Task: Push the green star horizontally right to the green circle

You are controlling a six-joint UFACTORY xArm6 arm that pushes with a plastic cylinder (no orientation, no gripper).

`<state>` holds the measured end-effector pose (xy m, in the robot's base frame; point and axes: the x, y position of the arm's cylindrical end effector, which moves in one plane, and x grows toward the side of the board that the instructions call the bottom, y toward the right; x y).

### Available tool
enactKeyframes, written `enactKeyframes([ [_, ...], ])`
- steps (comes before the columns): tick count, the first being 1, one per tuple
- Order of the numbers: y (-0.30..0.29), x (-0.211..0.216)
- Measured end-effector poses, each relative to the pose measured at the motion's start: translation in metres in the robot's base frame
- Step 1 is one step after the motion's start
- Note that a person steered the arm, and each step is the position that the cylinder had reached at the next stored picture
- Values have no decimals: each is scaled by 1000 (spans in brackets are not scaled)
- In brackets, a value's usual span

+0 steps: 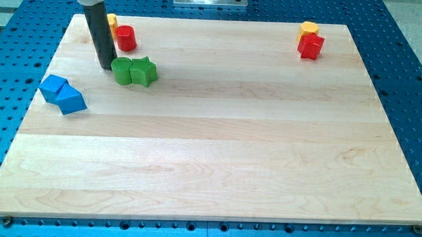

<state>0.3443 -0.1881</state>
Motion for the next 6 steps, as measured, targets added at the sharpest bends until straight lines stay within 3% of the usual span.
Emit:
enactKeyframes([
  [1,14,8],
  [3,136,23],
  [5,164,4],
  [6,105,-10],
])
